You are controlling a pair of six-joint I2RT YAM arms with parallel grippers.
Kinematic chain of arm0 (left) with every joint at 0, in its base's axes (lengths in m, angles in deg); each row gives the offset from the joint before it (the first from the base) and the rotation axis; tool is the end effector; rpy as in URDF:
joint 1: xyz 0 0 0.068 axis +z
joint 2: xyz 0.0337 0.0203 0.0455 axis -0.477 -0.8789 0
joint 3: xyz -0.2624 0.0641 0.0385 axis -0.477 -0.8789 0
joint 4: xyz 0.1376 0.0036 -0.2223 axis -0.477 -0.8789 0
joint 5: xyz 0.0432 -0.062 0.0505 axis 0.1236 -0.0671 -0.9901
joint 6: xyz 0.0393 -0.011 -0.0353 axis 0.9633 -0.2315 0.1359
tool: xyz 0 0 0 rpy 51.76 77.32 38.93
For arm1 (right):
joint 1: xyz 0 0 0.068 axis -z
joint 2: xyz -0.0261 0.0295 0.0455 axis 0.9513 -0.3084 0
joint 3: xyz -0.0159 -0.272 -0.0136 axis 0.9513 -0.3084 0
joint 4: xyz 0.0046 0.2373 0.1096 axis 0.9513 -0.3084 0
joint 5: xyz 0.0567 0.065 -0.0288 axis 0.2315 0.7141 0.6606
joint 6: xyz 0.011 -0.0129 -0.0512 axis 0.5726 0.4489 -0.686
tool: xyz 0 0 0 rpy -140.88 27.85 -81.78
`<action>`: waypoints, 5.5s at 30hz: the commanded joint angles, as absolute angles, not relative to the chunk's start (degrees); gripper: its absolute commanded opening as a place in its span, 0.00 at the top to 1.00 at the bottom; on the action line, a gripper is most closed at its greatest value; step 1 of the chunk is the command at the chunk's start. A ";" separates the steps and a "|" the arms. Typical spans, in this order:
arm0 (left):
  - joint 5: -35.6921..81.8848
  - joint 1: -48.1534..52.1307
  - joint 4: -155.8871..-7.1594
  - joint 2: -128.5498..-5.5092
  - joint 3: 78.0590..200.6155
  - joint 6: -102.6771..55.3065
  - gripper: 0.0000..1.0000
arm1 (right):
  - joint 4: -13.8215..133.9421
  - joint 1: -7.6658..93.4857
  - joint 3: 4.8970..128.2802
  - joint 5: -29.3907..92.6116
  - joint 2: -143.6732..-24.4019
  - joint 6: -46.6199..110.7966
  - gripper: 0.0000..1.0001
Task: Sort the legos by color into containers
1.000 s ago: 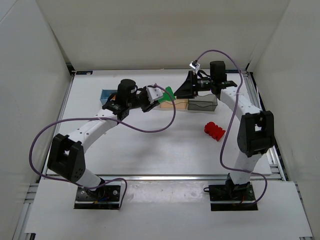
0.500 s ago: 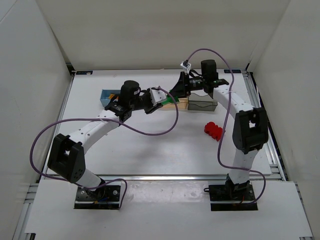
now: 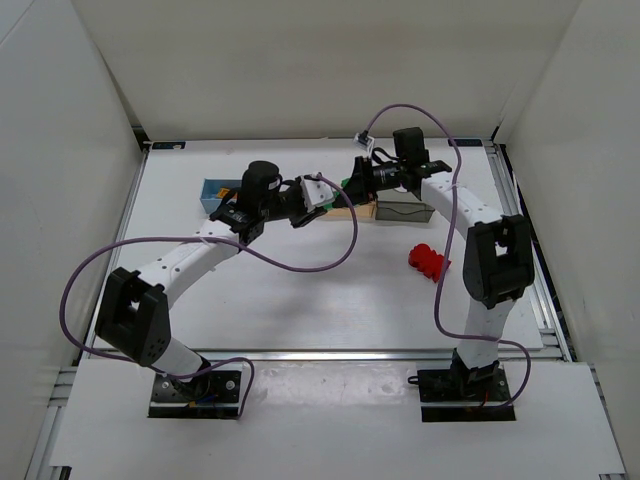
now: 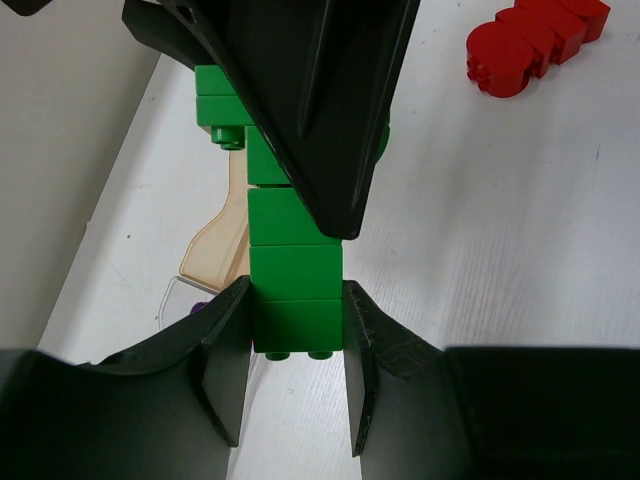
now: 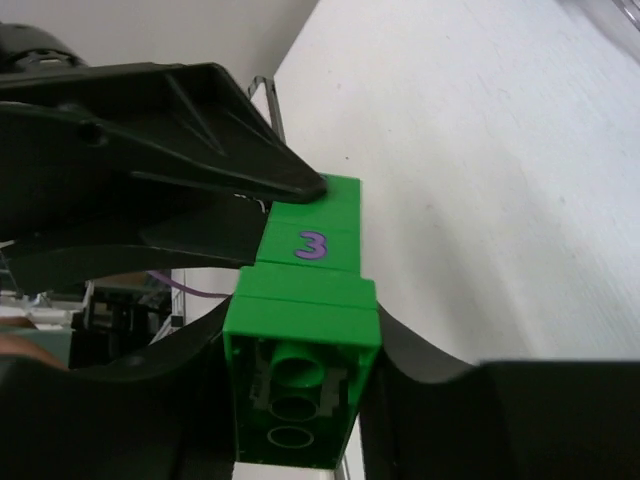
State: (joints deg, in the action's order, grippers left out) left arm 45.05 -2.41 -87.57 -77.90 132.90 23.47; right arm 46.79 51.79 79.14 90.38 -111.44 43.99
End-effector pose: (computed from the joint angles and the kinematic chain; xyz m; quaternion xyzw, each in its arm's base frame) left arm 0.2899 -0.1944 0.3037 0.5630 0.6018 -0.1977 0.5308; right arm 0.3896 0.1786 0.2856 -0.2663 0.7359 0.5868 0.2080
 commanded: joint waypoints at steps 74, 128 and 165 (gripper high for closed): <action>92.35 11.09 -99.80 -96.83 156.02 -24.58 0.32 | 33.76 58.77 72.60 99.38 -98.05 23.26 1.00; 97.54 7.13 -103.23 -99.55 162.53 -21.69 0.29 | 37.45 49.80 82.10 97.97 -106.67 24.39 1.00; 97.72 5.11 -120.97 -100.70 166.39 -5.17 0.75 | 34.73 49.80 82.98 91.73 -106.05 23.34 0.42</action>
State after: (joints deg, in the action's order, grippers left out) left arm 94.95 6.47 -117.49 -101.99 164.55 -8.20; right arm 33.54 49.73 80.54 94.16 -107.38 24.52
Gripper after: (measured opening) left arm 0.465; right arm 0.572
